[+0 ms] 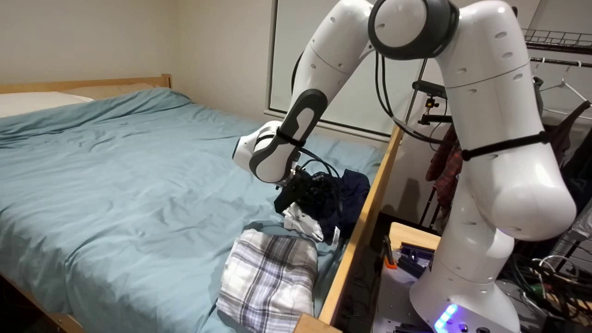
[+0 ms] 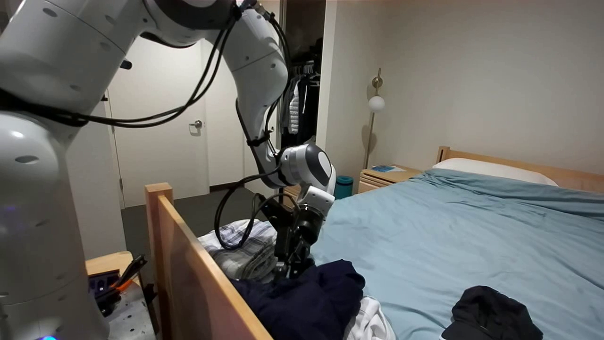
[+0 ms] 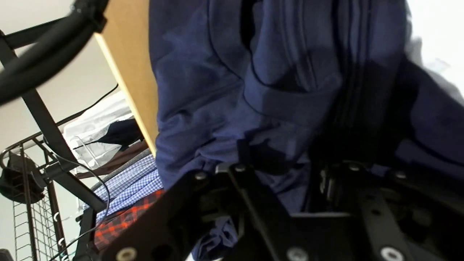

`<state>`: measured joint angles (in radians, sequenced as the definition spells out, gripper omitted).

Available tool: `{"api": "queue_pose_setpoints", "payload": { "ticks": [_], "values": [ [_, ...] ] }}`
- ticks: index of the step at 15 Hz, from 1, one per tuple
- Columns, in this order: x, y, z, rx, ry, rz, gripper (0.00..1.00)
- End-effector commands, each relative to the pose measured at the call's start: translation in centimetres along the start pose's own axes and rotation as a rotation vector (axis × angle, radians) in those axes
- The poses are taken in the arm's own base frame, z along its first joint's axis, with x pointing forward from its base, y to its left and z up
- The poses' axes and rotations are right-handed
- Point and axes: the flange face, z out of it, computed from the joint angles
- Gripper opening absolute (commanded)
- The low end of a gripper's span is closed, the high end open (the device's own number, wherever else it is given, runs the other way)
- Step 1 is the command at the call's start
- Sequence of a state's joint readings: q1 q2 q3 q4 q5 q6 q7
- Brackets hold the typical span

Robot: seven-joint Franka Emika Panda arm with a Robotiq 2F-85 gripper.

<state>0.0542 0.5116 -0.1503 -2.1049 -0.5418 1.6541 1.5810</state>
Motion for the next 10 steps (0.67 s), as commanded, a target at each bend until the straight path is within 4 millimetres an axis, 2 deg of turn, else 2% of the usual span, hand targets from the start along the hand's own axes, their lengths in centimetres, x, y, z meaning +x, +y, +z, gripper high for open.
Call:
{"api": "queue_pose_setpoints", "payload": {
  "ticks": [1, 3, 4, 7, 10],
  "values": [
    [0.3, 0.0, -0.2, 0.017, -0.016, 0.026, 0.17],
    [0.4, 0.1, -0.5, 0.035, -0.02, 0.033, 0.04],
    [0.3, 0.3, -1.1, 0.064, -0.03, 0.039, 0.01],
    [-0.2, 1.9, -4.0, 0.2, -0.022, 0.046, 0.0],
    [-1.0, 5.4, -8.4, 0.35, 0.035, 0.05, 0.01]
  ]
}}
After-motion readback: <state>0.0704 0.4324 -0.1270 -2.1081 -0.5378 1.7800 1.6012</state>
